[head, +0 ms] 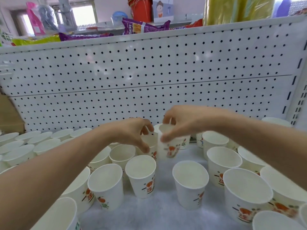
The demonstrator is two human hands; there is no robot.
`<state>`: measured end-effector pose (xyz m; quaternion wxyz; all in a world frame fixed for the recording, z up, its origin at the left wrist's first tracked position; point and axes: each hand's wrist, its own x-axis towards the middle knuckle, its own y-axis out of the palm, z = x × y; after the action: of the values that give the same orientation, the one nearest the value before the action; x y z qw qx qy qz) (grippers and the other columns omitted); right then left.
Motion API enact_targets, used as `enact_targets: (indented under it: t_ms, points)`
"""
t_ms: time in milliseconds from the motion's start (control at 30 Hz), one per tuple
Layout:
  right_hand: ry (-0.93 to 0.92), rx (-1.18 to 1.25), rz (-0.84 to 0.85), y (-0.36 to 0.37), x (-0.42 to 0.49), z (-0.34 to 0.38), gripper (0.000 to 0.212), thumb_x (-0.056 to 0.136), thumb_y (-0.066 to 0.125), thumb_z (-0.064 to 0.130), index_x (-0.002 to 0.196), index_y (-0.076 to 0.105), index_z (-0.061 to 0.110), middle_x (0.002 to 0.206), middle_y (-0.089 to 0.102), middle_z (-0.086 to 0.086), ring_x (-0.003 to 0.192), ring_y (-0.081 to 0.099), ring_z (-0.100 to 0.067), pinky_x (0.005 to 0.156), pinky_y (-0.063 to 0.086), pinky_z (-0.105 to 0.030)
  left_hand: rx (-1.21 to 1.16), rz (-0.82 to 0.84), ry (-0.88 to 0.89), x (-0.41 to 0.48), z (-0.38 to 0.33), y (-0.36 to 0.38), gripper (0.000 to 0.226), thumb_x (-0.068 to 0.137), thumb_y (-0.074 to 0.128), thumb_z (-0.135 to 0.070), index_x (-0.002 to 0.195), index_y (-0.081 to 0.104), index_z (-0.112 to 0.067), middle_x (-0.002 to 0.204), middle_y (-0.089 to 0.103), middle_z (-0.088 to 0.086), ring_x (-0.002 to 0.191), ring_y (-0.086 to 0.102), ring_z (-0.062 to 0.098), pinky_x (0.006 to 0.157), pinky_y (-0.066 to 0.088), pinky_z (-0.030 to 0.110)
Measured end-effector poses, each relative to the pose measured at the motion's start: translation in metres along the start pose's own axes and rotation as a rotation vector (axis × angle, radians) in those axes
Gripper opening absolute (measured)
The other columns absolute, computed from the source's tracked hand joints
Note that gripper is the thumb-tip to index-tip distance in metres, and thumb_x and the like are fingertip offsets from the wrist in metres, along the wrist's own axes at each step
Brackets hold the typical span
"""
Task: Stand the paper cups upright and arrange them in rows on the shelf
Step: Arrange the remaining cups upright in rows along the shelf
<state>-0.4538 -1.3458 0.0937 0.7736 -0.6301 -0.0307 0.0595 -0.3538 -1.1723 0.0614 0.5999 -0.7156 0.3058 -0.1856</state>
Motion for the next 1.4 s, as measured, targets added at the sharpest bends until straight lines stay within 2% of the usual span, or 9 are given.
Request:
enact_targets:
  t_ms: [300,400,533,733,900,1000,1200,1300,1400]
  points:
    - [0.197,-0.160,-0.007,0.018,-0.005,-0.027,0.062,0.074,0.068,0.061,0.115,0.054,0.018,0.104,0.064,0.001,0.093,0.062,-0.017,0.080,0.053,-0.033,-0.200,0.076,0.090,0.008,-0.017,0.009,0.078,0.069,0.084,-0.016,0.134,0.043,-0.033,0.120,0.055,-0.021,0.116,0.048,0.001,0.093,0.037,0.018]
    - [0.167,-0.233,-0.018,0.025,-0.004,-0.029,0.057,0.075,0.067,0.063,0.108,0.058,0.017,0.094,0.067,0.002,0.084,0.064,-0.015,0.073,0.053,-0.032,-0.225,0.048,0.075,0.005,-0.019,0.009,0.078,0.067,0.086,-0.031,0.132,0.044,-0.036,0.121,0.052,-0.019,0.116,0.048,0.002,0.091,0.037,0.019]
    - [0.167,-0.215,-0.053,0.016,-0.005,-0.037,0.068,0.073,0.061,0.072,0.116,0.053,0.020,0.105,0.062,0.004,0.094,0.058,-0.016,0.083,0.051,-0.035,-0.126,-0.052,0.006,0.000,-0.020,0.013,0.083,0.059,0.075,-0.070,0.128,0.044,-0.037,0.119,0.053,-0.017,0.109,0.053,0.008,0.096,0.045,0.033]
    - [-0.081,-0.050,0.126,-0.008,-0.018,-0.040,0.027,0.082,0.072,0.036,0.109,0.067,0.040,0.107,0.059,0.015,0.091,0.053,-0.002,0.076,0.042,-0.024,-0.049,-0.084,-0.011,-0.002,-0.020,0.017,0.074,0.062,0.068,-0.076,0.122,0.048,-0.038,0.116,0.056,-0.017,0.103,0.056,0.008,0.098,0.045,0.039]
    - [-0.197,-0.181,0.207,0.010,-0.011,-0.034,0.049,0.081,0.070,0.011,0.115,0.063,0.045,0.088,0.050,0.013,0.087,0.052,-0.013,0.081,0.050,-0.034,-0.042,-0.078,-0.012,-0.003,-0.020,0.017,0.069,0.065,0.071,-0.070,0.122,0.048,-0.038,0.115,0.056,-0.018,0.100,0.057,0.006,0.094,0.048,0.037]
    - [-0.236,-0.248,0.201,0.023,-0.007,-0.034,0.046,0.081,0.070,0.012,0.112,0.063,0.045,0.086,0.053,0.010,0.083,0.053,-0.014,0.073,0.050,-0.034,-0.004,-0.079,-0.014,-0.004,-0.024,0.019,0.074,0.065,0.074,-0.066,0.126,0.046,-0.036,0.116,0.055,-0.017,0.102,0.055,0.008,0.097,0.045,0.038]
    - [-0.241,-0.232,0.070,0.017,-0.008,-0.036,0.006,0.084,0.071,0.023,0.087,0.071,0.029,0.082,0.059,0.012,0.074,0.053,-0.004,0.059,0.039,-0.021,-0.029,-0.092,-0.008,-0.004,-0.022,0.021,0.073,0.066,0.080,-0.052,0.129,0.047,-0.033,0.115,0.057,-0.016,0.099,0.056,0.009,0.092,0.047,0.034]
    - [-0.207,-0.219,0.022,0.008,-0.014,-0.043,0.016,0.086,0.068,0.018,0.093,0.072,0.032,0.078,0.056,0.016,0.072,0.053,-0.004,0.058,0.040,-0.021,-0.063,-0.080,-0.004,-0.004,-0.020,0.021,0.074,0.067,0.082,-0.047,0.131,0.046,-0.032,0.117,0.056,-0.014,0.100,0.056,0.010,0.089,0.048,0.030]
    - [-0.207,-0.252,0.096,0.014,-0.019,-0.047,0.044,0.084,0.058,0.003,0.105,0.069,0.040,0.080,0.050,0.016,0.079,0.054,-0.013,0.066,0.047,-0.035,-0.072,-0.081,-0.004,-0.003,-0.021,0.021,0.074,0.068,0.081,-0.048,0.131,0.046,-0.033,0.117,0.056,-0.015,0.099,0.056,0.009,0.089,0.048,0.030]
